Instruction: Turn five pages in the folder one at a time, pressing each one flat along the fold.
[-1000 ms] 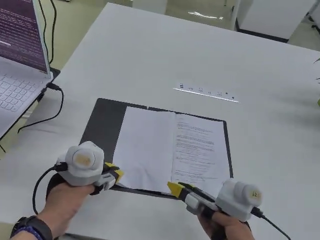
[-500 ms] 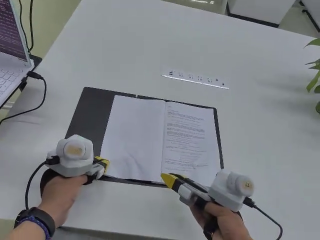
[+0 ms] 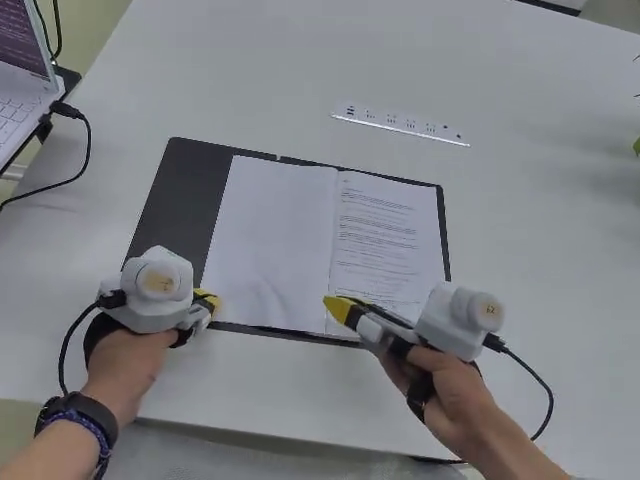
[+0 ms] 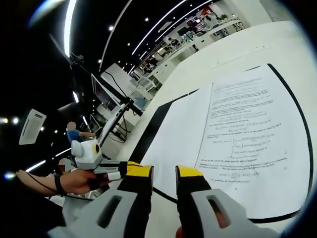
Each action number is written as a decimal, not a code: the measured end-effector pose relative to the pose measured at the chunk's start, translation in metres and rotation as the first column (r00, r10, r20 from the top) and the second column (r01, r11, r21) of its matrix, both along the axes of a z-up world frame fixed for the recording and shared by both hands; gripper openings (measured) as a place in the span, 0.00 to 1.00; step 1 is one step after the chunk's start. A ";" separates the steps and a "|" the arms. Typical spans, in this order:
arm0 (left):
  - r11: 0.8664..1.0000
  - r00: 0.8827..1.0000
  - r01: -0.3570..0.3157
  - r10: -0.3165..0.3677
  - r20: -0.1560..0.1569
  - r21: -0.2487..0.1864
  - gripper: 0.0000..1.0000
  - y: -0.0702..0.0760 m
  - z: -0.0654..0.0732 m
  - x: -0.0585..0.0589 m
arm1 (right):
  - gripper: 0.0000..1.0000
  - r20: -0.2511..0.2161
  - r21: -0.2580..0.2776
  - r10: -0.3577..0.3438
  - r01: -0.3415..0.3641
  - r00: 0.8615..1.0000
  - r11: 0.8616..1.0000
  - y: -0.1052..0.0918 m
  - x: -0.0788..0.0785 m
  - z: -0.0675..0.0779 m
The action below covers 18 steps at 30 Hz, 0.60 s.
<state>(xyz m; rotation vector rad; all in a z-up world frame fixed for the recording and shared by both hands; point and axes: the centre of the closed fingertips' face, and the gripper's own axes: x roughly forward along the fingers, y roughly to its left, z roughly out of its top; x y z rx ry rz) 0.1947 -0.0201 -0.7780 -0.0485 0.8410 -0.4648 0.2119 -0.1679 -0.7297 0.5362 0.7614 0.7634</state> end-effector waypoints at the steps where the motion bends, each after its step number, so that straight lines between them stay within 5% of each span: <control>1: 1.000 1.000 -0.004 0.004 -0.005 -0.004 0.00 0.000 0.000 0.001 | 0.16 -0.002 0.000 0.001 -0.001 1.000 1.000 0.000 0.005 -0.001; 18: 1.000 1.000 0.004 -0.004 -0.019 0.023 0.00 -0.001 -0.003 0.006 | 0.11 0.010 0.030 -0.024 0.024 1.000 0.999 0.008 0.060 -0.005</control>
